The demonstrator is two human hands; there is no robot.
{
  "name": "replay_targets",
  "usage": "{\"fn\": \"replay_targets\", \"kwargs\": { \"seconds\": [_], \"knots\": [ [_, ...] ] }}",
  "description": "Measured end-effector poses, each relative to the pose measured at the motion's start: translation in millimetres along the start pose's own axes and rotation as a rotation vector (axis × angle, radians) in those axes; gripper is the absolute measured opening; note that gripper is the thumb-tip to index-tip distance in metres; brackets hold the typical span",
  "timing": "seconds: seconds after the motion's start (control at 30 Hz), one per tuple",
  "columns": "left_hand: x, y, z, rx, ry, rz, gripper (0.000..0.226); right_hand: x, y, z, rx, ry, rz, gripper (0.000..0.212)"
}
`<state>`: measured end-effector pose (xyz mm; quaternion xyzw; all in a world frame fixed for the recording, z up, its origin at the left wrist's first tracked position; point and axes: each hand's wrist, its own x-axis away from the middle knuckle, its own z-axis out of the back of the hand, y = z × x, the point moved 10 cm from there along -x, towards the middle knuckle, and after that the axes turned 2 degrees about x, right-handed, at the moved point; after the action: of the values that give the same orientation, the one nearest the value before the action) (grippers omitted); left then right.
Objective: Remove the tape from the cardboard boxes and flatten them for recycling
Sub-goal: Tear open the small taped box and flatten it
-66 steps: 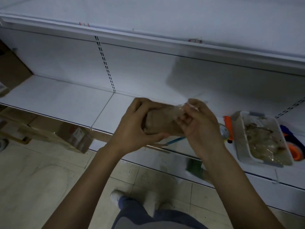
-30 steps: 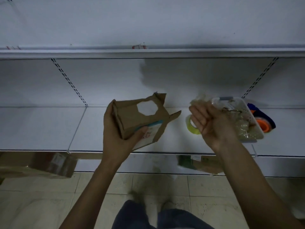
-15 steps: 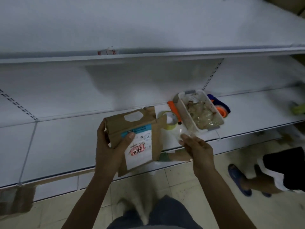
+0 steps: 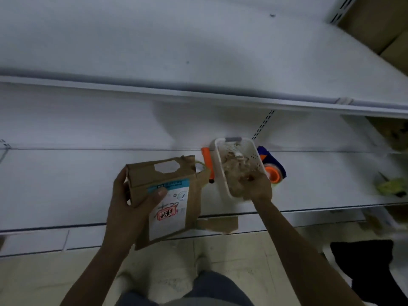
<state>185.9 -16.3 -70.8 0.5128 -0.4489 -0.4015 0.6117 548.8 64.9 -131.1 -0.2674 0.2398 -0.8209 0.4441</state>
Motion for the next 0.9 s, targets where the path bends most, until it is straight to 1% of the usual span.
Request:
{"fn": "replay_targets", "kwargs": {
  "seconds": [0.03, 0.07, 0.13, 0.17, 0.2, 0.27, 0.3, 0.33, 0.4, 0.43, 0.47, 0.57, 0.67, 0.7, 0.73, 0.77, 0.83, 0.87, 0.9],
  "knots": [
    [5, -2, -9, 0.005, 0.021, 0.006, 0.086, -13, 2, -3, 0.048, -0.023, 0.017, 0.042],
    [11, -3, -19, 0.01, 0.042, 0.014, 0.085, -25, 6, -6, 0.036, -0.05, 0.023, 0.038],
    [22, -8, -37, 0.022, 0.076, 0.039, 0.077, -44, 9, -12, -0.013, -0.094, 0.08, 0.023],
    [28, -11, -44, 0.031, 0.098, 0.052, 0.075, -51, 10, -17, 0.051, -0.127, 0.127, 0.014],
    [34, -14, -50, 0.042, 0.126, 0.062, 0.076, -59, 11, -24, 0.168, -0.157, 0.187, 0.015],
    [47, -17, -62, 0.054, 0.181, 0.084, 0.082, -65, 10, -42, 0.457, -0.191, 0.309, 0.027],
    [52, -18, -67, 0.056, 0.204, 0.097, 0.083, -64, 8, -48, 0.552, -0.178, 0.377, 0.03],
    [56, -17, -71, 0.059, 0.22, 0.11, 0.084, -61, 6, -53, 0.583, -0.162, 0.442, 0.032],
    [62, -11, -77, 0.065, 0.25, 0.128, 0.084, -51, 4, -59, 0.522, -0.195, 0.521, 0.03],
    [63, -7, -77, 0.069, 0.268, 0.128, 0.085, -46, 6, -62, 0.492, -0.244, 0.534, 0.028],
    [65, -4, -76, 0.071, 0.287, 0.123, 0.086, -45, 13, -65, 0.433, -0.302, 0.51, 0.029],
    [73, -2, -68, 0.085, 0.337, 0.125, 0.092, -44, 25, -73, 0.251, -0.484, 0.385, 0.05],
    [83, -7, -62, 0.12, 0.378, 0.144, 0.091, -31, 24, -80, -0.001, -0.741, 0.238, 0.05],
    [86, -9, -62, 0.13, 0.387, 0.147, 0.088, -25, 18, -75, -0.043, -0.778, 0.228, 0.046],
    [89, -11, -61, 0.138, 0.398, 0.149, 0.085, -22, 11, -65, -0.024, -0.743, 0.274, 0.04],
    [92, -12, -60, 0.146, 0.411, 0.147, 0.083, -21, 5, -51, 0.045, -0.635, 0.359, 0.035],
    [96, -12, -55, 0.152, 0.441, 0.126, 0.082, -8, -17, -19, 0.223, -0.362, 0.607, 0.026],
    [99, -11, -52, 0.142, 0.459, 0.111, 0.081, 5, -27, -7, 0.271, -0.265, 0.714, 0.022],
    [101, -11, -48, 0.13, 0.475, 0.099, 0.081, 18, -34, 1, 0.255, -0.219, 0.775, 0.018]
  ]
}}
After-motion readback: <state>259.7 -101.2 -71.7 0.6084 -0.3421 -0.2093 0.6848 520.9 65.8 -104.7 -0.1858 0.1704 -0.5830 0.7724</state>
